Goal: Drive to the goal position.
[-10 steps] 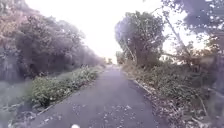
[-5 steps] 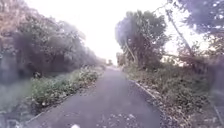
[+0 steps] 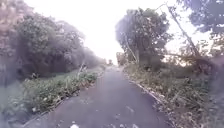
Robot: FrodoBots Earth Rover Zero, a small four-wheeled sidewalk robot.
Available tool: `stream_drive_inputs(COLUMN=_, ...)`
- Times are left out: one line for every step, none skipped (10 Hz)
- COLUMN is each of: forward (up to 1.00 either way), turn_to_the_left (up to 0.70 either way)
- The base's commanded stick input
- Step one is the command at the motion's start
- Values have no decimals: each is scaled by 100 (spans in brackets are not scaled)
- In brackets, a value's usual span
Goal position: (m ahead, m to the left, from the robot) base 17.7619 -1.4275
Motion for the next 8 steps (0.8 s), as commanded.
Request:
stream_drive_inputs(forward=45, turn_to_the_left=0)
stream_drive_inputs(forward=45, turn_to_the_left=0)
stream_drive_inputs(forward=45, turn_to_the_left=0)
stream_drive_inputs(forward=45, turn_to_the_left=0)
stream_drive_inputs(forward=45, turn_to_the_left=0)
stream_drive_inputs(forward=45, turn_to_the_left=0)
stream_drive_inputs(forward=45, turn_to_the_left=0)
stream_drive_inputs(forward=45, turn_to_the_left=0)
